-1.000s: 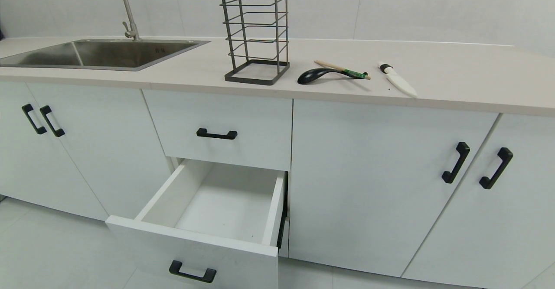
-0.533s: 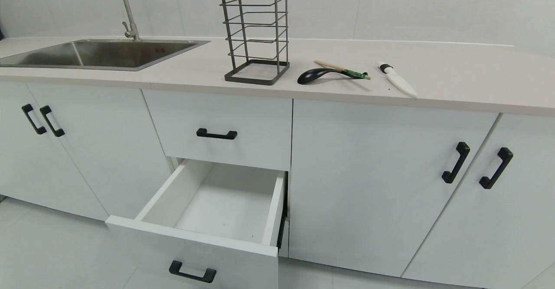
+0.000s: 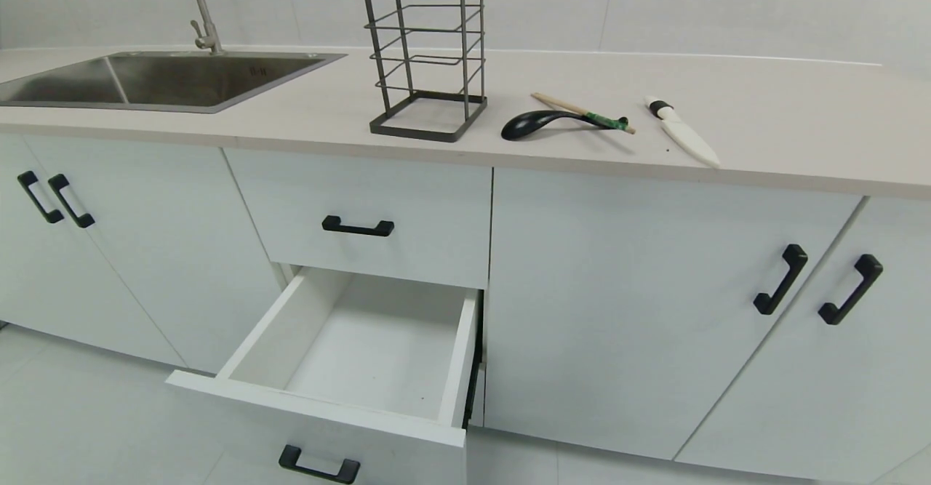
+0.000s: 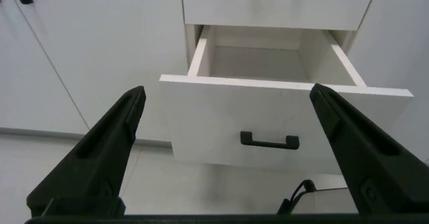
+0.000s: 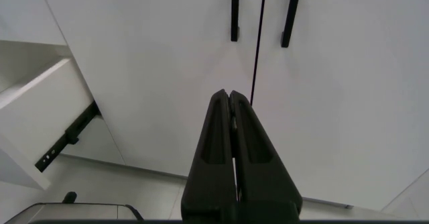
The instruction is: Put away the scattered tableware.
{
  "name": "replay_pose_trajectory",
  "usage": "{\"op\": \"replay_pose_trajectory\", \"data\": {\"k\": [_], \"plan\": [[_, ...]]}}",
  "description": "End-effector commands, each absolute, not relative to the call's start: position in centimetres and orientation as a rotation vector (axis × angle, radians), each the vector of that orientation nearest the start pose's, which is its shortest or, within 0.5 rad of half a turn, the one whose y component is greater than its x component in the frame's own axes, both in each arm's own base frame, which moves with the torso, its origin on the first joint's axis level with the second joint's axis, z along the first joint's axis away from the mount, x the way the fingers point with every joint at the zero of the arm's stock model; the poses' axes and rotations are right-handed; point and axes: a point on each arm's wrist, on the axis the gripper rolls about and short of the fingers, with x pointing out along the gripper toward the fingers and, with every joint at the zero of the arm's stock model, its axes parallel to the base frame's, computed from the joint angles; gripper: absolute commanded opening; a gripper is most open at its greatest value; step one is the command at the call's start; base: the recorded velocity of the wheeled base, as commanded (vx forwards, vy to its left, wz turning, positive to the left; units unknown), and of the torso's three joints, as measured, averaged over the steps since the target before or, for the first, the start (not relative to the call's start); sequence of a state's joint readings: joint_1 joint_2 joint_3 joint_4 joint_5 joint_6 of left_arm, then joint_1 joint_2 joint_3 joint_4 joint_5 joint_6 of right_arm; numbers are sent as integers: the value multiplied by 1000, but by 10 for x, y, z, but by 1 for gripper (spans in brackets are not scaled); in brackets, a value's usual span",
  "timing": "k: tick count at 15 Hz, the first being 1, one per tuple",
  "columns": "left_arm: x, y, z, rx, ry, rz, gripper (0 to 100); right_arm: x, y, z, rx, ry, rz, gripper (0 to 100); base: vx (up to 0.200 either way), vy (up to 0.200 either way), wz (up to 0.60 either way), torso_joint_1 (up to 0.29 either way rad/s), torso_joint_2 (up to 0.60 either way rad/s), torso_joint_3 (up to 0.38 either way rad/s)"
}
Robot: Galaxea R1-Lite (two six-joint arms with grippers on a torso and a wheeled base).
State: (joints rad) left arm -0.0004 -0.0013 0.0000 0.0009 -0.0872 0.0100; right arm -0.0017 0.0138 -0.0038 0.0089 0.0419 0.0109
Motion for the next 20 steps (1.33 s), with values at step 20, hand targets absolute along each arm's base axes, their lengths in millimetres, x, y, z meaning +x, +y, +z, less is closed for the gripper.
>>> {"op": "replay_pose_trajectory", "data": {"k": [20], "plan": [[-23,-2,75,3,0,-81,100,-22,1,76,11,17,41,0,60,0,0,39,-104,-38]]}}
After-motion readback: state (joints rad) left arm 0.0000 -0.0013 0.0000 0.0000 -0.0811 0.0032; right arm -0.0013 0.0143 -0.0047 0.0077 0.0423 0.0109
